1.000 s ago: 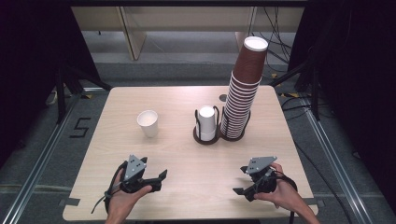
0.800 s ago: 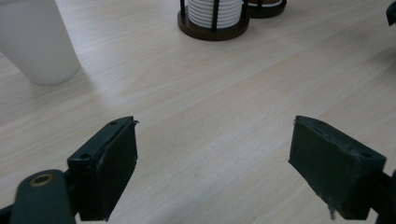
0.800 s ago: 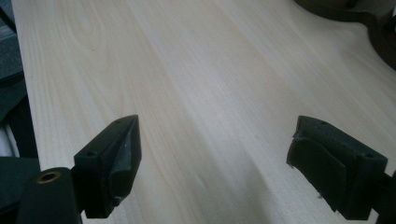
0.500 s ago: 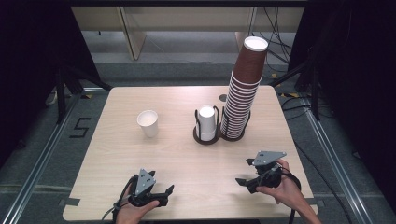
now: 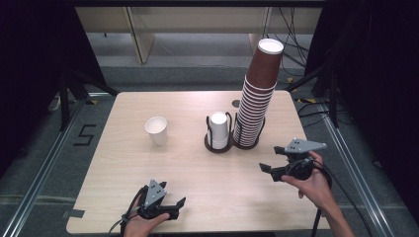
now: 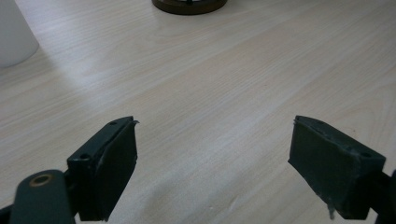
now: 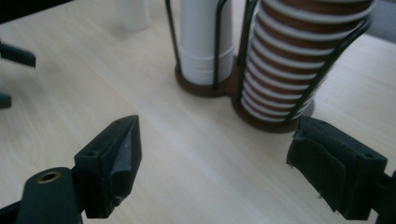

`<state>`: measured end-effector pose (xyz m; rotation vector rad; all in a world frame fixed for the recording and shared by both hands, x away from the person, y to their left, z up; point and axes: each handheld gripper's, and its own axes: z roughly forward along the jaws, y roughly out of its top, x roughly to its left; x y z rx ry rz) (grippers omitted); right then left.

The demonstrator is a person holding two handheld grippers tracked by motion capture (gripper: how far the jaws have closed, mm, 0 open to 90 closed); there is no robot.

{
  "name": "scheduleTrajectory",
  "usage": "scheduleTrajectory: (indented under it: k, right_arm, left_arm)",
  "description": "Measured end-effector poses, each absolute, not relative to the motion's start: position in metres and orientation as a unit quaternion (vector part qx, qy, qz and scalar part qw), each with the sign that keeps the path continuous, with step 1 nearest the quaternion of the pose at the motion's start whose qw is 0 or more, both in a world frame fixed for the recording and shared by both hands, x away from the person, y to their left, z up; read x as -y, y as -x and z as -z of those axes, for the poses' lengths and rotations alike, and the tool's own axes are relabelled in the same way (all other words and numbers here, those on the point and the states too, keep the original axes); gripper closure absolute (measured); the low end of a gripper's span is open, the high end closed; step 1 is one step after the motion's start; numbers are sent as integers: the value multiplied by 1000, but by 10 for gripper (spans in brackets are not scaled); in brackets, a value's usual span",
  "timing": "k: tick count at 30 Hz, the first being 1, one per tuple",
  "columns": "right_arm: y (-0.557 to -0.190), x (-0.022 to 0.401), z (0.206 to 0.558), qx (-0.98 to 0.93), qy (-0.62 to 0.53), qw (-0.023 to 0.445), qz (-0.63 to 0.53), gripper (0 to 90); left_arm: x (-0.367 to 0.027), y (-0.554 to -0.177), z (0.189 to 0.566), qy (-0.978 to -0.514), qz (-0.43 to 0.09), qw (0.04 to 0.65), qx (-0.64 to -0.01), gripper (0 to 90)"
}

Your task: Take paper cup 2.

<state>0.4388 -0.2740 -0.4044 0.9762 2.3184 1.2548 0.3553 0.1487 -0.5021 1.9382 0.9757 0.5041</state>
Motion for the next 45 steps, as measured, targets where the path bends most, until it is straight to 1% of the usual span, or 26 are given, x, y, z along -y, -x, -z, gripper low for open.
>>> scheduleTrajectory:
  k: [2,3,5,6,9,11,13,15,17,19,22,30,35,37,41,42,43,44,45]
  right_arm:
    - [-444,277,396,-810,-345,166,-443,168]
    - [-445,277,392,-807,-350,164,-446,167]
    - [-450,279,384,-800,-354,174,-451,164]
    - [-453,279,378,-798,-361,167,-453,162]
    - [-463,279,365,-797,-359,178,-453,161]
    - [-470,280,355,-792,-355,195,-458,159]
    - [-475,280,345,-784,-359,191,-468,159]
    - [-481,280,333,-774,-356,210,-481,158]
    - [-489,279,316,-772,-355,217,-480,155]
    - [-491,279,310,-774,-355,218,-477,157]
    - [-499,277,295,-766,-354,233,-483,155]
    - [-518,269,265,-755,-355,233,-499,156]
    - [-530,262,244,-752,-354,244,-500,155]
    - [-536,258,236,-749,-364,238,-500,155]
    - [-547,252,228,-746,-365,235,-506,155]
    - [-550,251,227,-746,-361,241,-505,154]
    - [-552,249,225,-748,-364,235,-503,153]
    - [-554,247,225,-745,-365,243,-503,153]
    - [-556,246,223,-744,-366,240,-505,150]
  left_arm:
    - [-148,-356,502,-779,-201,444,-395,147]
    - [-148,-355,502,-785,-201,436,-393,147]
    - [-148,-355,504,-784,-198,438,-392,147]
    - [-148,-356,504,-785,-197,437,-391,147]
    - [-147,-356,504,-786,-196,439,-388,147]
    - [-148,-356,504,-786,-197,439,-387,147]
    - [-148,-357,504,-784,-197,440,-390,147]
    - [-148,-357,505,-786,-197,437,-390,147]
    - [-148,-357,505,-787,-195,436,-391,147]
    - [-148,-357,505,-788,-190,436,-390,147]
    - [-147,-356,505,-789,-189,436,-389,147]
    - [-146,-356,505,-793,-187,435,-385,147]
    - [-146,-356,505,-793,-186,434,-385,147]
    - [-146,-356,505,-793,-186,434,-384,147]
    - [-146,-356,506,-793,-185,435,-385,147]
    - [-146,-356,506,-793,-185,435,-384,147]
    - [-145,-356,506,-792,-184,437,-385,147]
    - [-146,-356,506,-795,-185,433,-383,147]
    - [-146,-356,506,-794,-184,434,-383,147]
